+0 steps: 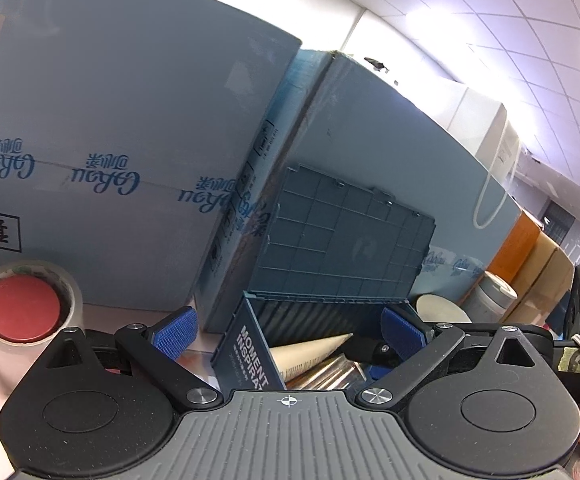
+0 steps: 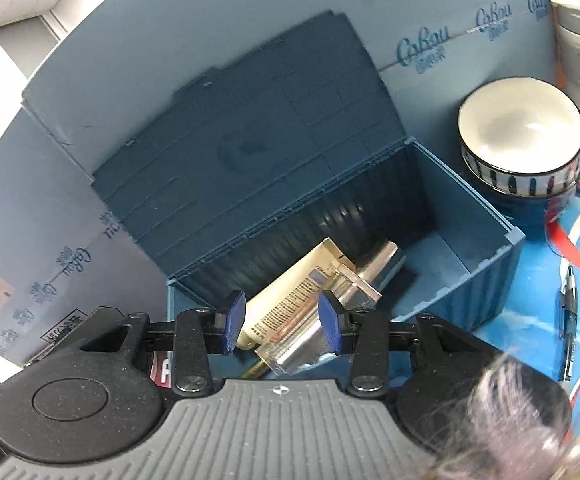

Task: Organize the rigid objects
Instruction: 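Open the right gripper to drop the cream tube into the box, then move the left gripper to the silver pen on the mat and grasp it, then lift the silver pen with the left gripper and carry it toward the box, then lower the silver pen into the box and open the left gripper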

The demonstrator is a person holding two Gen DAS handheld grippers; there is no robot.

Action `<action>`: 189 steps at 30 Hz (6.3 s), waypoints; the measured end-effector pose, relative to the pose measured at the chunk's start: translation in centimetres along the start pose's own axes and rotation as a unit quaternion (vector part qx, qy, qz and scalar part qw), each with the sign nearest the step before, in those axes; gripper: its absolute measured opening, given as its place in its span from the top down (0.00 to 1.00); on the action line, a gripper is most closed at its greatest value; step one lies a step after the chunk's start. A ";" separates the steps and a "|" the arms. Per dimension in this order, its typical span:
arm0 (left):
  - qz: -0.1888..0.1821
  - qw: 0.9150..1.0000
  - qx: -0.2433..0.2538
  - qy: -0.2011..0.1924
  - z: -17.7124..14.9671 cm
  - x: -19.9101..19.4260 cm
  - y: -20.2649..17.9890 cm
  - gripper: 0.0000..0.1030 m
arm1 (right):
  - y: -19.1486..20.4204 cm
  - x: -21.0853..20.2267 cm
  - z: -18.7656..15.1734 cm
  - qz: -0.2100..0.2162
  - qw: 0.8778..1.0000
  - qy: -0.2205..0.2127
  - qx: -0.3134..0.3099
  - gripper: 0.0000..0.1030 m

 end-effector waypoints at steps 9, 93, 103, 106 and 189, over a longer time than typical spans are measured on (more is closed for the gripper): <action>-0.011 1.000 0.009 0.000 -0.1 0.0 -0.5 0.03 | -0.3 -1.5 -0.1 0.009 1.000 -0.023 0.000 0.52; -0.052 0.954 0.227 0.187 -14.3 13.3 -20.0 0.88 | -25.3 -13.3 -9.1 0.035 0.941 -0.272 0.199 0.05; -0.105 0.964 0.205 0.135 -12.8 8.3 -18.8 0.88 | -25.5 -13.3 -9.3 0.039 0.939 -0.277 0.200 0.05; -0.127 0.967 0.187 0.116 -12.4 6.5 -18.0 0.88 | -25.3 -13.2 -9.2 0.043 0.941 -0.273 0.193 0.05; -0.114 0.991 0.061 0.038 -4.2 0.3 -7.6 0.13 | -17.5 -11.5 -5.7 -0.023 0.972 -0.196 0.124 0.05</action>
Point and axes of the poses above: each gripper's, at about its wrist camera, not at the fingertips, and x roughly the way its jaws point, y to its left, z to its top, the point moved 1 cm from there along x, roughly the way its jaws point, and after that the axes turned 2 degrees about -x, right-handed, at the moved point
